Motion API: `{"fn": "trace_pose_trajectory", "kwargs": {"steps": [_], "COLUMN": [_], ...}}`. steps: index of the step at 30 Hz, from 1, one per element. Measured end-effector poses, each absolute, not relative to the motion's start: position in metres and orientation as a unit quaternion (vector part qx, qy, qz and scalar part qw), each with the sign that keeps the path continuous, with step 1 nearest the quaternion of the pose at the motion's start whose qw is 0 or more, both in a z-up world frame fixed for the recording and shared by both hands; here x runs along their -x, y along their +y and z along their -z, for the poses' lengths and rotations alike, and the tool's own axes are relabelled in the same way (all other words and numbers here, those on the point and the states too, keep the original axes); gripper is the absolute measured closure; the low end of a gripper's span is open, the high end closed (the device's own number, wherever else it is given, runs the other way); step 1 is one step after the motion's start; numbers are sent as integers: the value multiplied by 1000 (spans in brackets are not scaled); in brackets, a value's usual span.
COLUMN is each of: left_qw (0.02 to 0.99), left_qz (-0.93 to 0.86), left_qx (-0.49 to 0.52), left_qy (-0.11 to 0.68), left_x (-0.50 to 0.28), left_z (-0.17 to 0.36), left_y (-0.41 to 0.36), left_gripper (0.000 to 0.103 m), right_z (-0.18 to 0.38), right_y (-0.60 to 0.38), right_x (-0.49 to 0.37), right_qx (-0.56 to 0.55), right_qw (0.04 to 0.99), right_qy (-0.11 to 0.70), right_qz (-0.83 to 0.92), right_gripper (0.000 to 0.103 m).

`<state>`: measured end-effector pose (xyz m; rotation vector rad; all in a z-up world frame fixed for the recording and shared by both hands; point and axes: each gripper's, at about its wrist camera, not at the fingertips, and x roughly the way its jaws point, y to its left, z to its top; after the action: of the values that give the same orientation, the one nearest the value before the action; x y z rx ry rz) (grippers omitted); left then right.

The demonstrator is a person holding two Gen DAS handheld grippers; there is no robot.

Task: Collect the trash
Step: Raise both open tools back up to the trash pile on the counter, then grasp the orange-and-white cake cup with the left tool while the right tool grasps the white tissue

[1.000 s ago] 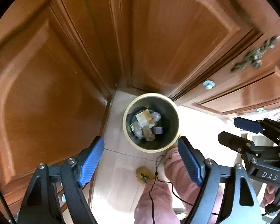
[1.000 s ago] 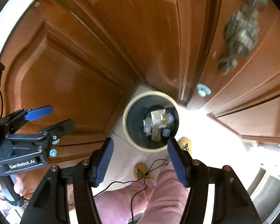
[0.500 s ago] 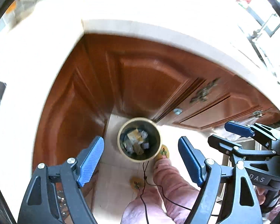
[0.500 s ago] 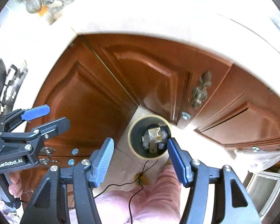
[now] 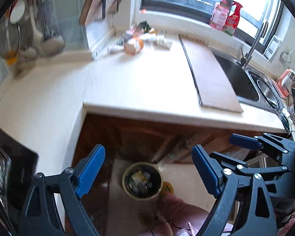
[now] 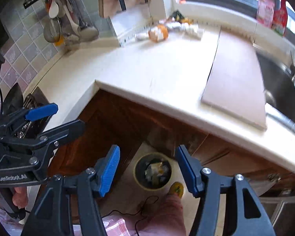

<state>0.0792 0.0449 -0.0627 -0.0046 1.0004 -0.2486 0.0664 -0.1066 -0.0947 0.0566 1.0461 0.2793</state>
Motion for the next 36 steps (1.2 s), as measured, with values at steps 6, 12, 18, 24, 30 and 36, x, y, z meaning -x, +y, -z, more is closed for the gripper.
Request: {"fn": "trace_pose_trajectory", "kwargs": {"steps": [6,12,18,24,30,36], "left_qw": [884,898,901,894,877,865], "left_qz": [118,94,64,49,38,43], "left_qx": [-11,-16,-21,-46,-61,-71], "left_qy": [452,429,429,443,475,495], "left_x": [-111,-163,-249,-335,-403,-443], "left_z": [34,11,9,34,71,102], "left_y": [34,24,8,-15,-24,-25], "left_gripper": [14,12,9,9,9,9], "right_z": [55,31,22,35,60,89], "right_y": [-118,-140,-172,-205,-221,-221], "right_x": [-88,-135,-214,-309,-383,-438], "right_qx": [-8,9,18,18,15,18], "right_qw": [870,875,873,866,855,847], "right_qy": [478,468,469,480,496,504], "right_qz": [-121,-123,-133,-143,-153,-169], "right_gripper": [43,43,43,43,43,43]}}
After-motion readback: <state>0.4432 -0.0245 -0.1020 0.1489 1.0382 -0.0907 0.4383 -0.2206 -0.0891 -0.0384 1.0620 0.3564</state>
